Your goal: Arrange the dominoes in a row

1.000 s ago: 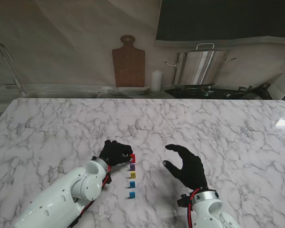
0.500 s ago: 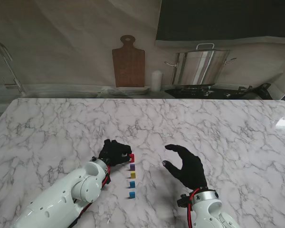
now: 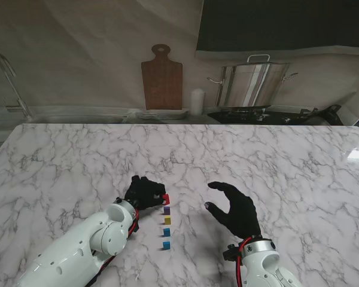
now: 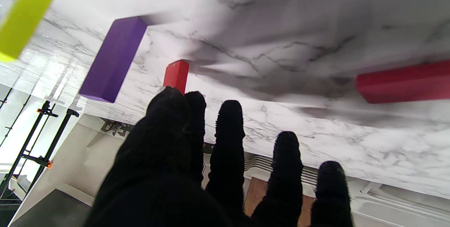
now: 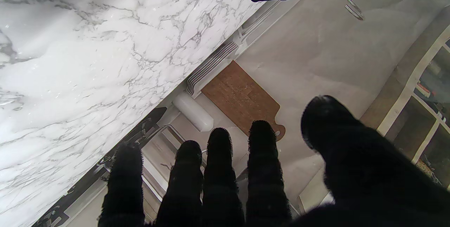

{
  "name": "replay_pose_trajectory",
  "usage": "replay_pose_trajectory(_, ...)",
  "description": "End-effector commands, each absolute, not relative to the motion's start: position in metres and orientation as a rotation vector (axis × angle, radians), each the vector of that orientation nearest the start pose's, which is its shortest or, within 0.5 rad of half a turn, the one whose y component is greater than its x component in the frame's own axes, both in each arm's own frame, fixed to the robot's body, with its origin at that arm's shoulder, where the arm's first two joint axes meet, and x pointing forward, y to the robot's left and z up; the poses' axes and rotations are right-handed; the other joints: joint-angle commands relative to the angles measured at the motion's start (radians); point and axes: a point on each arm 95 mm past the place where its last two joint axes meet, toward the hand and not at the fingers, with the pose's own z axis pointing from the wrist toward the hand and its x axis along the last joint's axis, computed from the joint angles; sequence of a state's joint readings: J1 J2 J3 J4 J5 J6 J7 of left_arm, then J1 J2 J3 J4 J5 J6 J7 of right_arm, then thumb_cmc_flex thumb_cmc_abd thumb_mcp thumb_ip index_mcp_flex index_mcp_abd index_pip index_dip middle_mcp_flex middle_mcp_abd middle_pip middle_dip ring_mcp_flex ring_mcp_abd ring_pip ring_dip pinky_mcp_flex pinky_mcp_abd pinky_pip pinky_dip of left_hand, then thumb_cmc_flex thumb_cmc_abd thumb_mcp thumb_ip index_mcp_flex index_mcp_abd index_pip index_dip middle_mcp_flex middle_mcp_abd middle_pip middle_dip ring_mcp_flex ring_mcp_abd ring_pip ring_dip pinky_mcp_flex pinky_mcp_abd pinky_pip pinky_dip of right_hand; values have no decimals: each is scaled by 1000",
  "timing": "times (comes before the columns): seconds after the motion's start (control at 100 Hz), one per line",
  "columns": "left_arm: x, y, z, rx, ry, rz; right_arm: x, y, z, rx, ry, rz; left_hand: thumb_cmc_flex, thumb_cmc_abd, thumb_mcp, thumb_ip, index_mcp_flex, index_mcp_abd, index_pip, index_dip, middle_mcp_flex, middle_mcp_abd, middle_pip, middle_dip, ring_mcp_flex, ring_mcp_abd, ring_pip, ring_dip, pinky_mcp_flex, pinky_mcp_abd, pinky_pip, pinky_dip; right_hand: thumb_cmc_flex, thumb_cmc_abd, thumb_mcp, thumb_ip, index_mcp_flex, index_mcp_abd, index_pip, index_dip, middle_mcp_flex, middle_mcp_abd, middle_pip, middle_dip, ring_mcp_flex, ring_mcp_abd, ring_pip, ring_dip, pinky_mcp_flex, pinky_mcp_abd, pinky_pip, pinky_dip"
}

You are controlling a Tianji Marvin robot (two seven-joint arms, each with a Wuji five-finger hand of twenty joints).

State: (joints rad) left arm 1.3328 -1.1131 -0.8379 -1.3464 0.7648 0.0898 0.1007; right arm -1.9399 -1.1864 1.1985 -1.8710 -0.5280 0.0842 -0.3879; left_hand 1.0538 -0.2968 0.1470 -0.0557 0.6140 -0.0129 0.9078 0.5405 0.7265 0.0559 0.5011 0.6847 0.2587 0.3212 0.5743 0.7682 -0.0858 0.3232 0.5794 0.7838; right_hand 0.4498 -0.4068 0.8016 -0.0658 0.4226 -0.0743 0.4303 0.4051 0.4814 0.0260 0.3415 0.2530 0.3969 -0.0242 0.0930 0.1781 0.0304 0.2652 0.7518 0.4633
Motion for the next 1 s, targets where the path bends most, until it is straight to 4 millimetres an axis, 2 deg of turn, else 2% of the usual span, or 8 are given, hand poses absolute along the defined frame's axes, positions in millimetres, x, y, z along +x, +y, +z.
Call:
replay_pose_trajectory(0.0,416,-66,-384,-1345,1635,-1502,287,41,-332,-2354,-1116,-2493,18,-12,46,20,28,-43,56,10,-10,-6,12,0,-15,25,9,12,-17,10,13,2,-4,11,-1,22,12,7,0,15,9,3,9,6,3,-2,9,11,5,3,12,19)
replay_pose_trajectory(0.99,413,-68,-383,-1281,1677,-1467,287,41,-331,-2355,-1115,-2493,3,-20,63,16,24,-51,49,8,-21,-5,14,-15,-16,25,7,9,-17,11,20,-9,-4,11,-1,22,12,8,0,15,9,3,9,6,4,-2,10,11,5,4,12,19)
